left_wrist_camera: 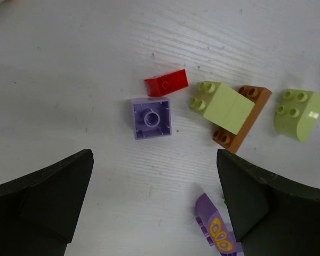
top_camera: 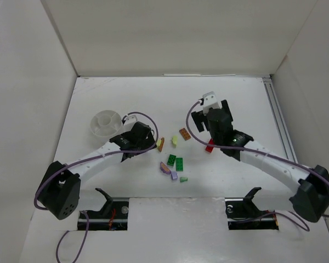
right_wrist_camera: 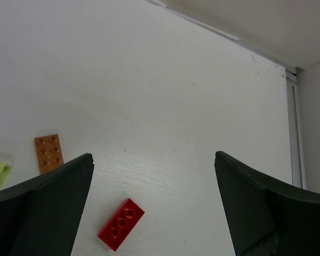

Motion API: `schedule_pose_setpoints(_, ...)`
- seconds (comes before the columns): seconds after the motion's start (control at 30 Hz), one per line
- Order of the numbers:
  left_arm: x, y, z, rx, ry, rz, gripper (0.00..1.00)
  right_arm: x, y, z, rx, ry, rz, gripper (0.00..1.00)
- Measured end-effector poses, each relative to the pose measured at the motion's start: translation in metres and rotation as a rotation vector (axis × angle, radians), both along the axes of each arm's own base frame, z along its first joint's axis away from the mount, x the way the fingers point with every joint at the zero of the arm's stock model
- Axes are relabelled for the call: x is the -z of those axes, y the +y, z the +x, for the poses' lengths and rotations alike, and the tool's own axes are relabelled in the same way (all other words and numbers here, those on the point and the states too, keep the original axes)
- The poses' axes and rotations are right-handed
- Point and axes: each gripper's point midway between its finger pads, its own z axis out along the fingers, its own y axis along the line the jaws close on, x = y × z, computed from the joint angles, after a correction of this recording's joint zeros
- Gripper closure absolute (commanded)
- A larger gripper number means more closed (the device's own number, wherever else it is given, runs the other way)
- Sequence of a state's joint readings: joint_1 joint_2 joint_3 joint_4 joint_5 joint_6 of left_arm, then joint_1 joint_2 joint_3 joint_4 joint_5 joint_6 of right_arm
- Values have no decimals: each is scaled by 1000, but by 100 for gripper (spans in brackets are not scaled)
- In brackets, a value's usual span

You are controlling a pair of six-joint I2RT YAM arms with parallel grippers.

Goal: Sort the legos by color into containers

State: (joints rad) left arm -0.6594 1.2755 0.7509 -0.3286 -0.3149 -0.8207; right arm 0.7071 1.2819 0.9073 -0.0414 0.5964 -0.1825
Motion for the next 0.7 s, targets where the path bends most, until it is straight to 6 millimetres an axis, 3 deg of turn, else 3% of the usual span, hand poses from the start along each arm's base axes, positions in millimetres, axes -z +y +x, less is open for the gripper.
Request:
schedule_pose_setpoints(0.2,12,8,9,-41,17,9,0,-73,-38,-20,78,-213,195,0)
schedule_pose_setpoints(0.27,15,7,10,-40,18,10,0,-83,-42,-16,80,-244,211,0)
schedule_pose_setpoints(0.5,30,7,9,-37,49,31,1,-45,-26,3,-32,-133,162,0)
schedule_pose_setpoints(0.7,39,9,6,-39,63,40,4,-40,-23,4,-75,-108,170,0)
